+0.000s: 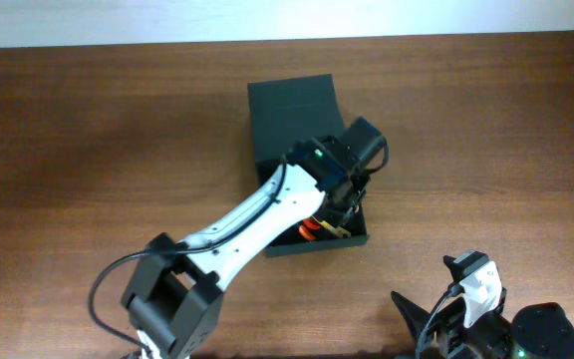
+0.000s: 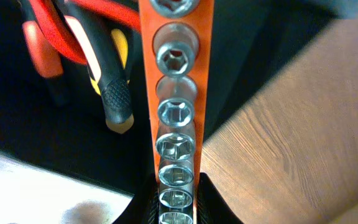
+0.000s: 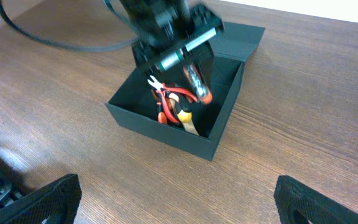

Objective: Pack container
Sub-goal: 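Carry the socket rail into the box and release it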

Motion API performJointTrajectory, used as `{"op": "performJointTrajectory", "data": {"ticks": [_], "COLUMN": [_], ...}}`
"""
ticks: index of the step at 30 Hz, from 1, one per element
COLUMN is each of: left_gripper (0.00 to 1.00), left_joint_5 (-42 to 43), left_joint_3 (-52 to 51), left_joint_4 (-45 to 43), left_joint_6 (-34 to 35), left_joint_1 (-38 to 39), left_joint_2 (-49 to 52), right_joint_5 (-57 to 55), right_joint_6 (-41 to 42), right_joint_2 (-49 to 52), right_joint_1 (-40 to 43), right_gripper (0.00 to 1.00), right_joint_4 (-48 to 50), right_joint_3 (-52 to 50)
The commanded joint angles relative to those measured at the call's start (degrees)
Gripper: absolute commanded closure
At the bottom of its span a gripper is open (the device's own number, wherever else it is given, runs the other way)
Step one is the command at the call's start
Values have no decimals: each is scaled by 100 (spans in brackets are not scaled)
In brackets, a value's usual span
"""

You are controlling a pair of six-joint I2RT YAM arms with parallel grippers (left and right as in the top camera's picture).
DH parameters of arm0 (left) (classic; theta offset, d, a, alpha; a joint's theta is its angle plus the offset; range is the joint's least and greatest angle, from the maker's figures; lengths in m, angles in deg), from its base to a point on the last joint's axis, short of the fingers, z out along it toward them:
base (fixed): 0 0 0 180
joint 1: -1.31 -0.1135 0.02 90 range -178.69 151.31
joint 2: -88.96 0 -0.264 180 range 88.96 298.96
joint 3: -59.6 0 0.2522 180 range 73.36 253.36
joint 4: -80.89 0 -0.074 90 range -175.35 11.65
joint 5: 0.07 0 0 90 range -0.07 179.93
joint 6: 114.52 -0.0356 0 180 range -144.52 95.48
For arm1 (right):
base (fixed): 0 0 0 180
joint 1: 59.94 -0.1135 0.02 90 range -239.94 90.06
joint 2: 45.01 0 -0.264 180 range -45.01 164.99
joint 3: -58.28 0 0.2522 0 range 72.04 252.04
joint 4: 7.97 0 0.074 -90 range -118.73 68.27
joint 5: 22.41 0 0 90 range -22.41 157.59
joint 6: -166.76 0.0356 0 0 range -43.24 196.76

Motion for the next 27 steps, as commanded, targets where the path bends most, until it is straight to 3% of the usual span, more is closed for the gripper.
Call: {"op": "performJointTrajectory", "data": {"ticks": [1,13,16,22,27], "left_gripper": [91,88,77,65,62], "left_joint_5": [39,101,101,94,46], "left_joint_3": [-188,-210,-210,-210,-208], "left_joint_4": [-232,-802,-785,-785,-787], "left_joint_6": [529,501,501,501,249], "left_joint_1": [4,-313,-378,-433,-433], "left_joint_2": [273,813,813,813,811], "right_joint_5": [-72,-72,-72,-72,-72], "right_joint_6": [46,46,46,46,46], "right_joint_2": [-44,-44,-44,-44,-44], "right_joint_1": [-26,-26,-26,-26,-26], "right_gripper": [1,1,1,1,1], "right_joint_4": [17,17,15,17,17], "right_joint_3": [-13,-13,-13,-13,-13]}}
